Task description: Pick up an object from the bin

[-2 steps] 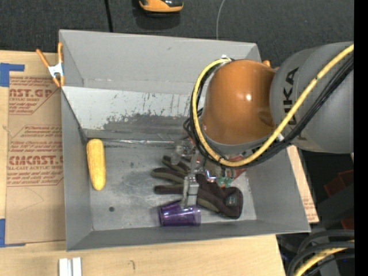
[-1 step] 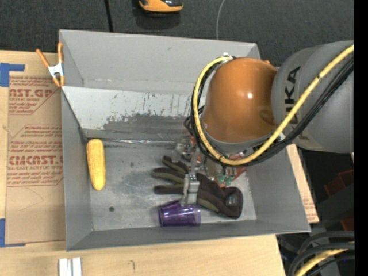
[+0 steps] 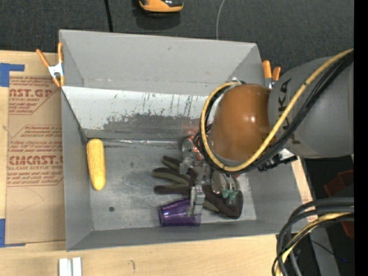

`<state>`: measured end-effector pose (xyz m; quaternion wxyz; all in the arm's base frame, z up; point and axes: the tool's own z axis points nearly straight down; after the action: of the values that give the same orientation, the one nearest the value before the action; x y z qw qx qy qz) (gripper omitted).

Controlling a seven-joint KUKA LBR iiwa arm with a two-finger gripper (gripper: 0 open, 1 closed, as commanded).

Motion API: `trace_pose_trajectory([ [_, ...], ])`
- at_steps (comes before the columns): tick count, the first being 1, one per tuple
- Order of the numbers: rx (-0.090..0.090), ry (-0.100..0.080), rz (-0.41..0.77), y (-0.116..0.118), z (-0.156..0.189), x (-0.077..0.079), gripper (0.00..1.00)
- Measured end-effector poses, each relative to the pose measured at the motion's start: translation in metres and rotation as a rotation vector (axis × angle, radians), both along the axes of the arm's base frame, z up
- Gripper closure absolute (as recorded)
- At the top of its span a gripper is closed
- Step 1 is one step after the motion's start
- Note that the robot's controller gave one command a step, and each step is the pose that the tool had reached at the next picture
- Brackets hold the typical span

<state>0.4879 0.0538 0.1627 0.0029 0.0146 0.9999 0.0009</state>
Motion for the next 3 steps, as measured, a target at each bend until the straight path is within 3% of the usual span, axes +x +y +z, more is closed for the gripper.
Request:
trace_pose_trajectory([
  [1,0.004,0.008,0.064,-0.0298,-0.0827,0.0221,0.00],
  [2,0.002,-0.004,0.063,-0.0276,-0.0755,0.0211,0.00],
  [3,0.005,0.005,-0.159,-0.0291,-0.0779,0.0307,0.00],
])
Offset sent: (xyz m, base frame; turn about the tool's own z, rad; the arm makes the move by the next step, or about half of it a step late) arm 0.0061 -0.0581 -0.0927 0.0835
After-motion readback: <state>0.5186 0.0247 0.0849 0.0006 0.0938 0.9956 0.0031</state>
